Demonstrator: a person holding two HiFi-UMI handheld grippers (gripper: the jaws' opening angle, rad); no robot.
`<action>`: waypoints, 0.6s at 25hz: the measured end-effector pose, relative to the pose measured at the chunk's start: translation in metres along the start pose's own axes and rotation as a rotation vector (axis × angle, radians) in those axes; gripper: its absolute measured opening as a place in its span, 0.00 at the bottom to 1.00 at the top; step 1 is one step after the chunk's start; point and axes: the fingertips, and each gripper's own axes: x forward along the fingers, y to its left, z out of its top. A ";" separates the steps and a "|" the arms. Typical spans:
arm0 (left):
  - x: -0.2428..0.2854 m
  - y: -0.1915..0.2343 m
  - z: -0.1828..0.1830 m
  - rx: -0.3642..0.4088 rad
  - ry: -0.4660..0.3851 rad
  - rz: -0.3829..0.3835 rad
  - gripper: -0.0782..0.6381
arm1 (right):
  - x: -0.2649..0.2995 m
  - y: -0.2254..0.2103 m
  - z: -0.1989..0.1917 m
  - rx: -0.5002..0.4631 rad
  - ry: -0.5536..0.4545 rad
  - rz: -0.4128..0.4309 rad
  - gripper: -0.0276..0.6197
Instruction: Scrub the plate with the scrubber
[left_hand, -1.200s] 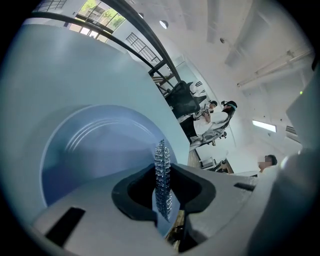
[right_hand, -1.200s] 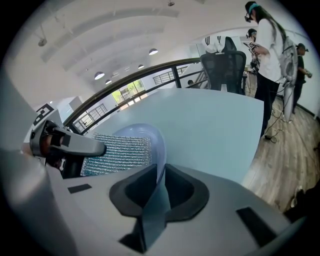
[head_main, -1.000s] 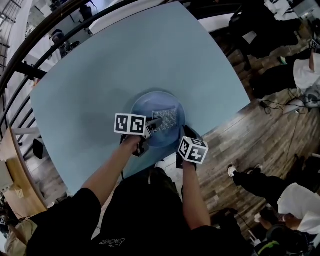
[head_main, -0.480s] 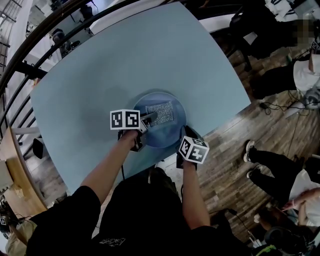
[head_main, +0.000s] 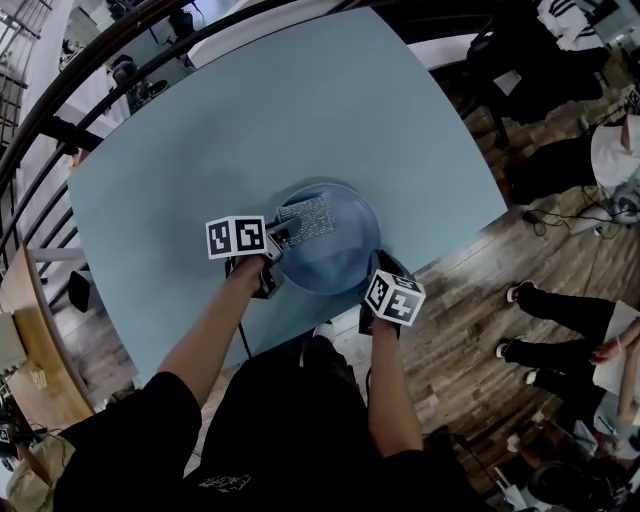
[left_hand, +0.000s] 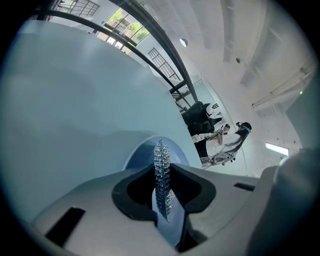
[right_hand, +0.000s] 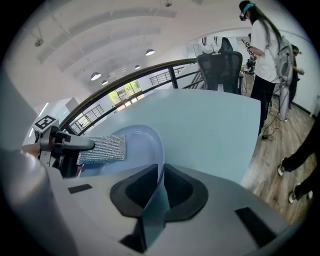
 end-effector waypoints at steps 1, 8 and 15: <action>-0.004 0.002 0.000 0.001 -0.002 0.003 0.23 | -0.001 0.000 0.000 -0.001 -0.003 -0.002 0.10; -0.027 0.015 -0.007 -0.010 -0.002 0.026 0.23 | 0.003 0.001 0.004 -0.001 -0.006 -0.008 0.10; -0.048 0.024 -0.032 -0.025 0.015 0.041 0.23 | 0.002 0.000 0.004 0.000 -0.012 -0.020 0.09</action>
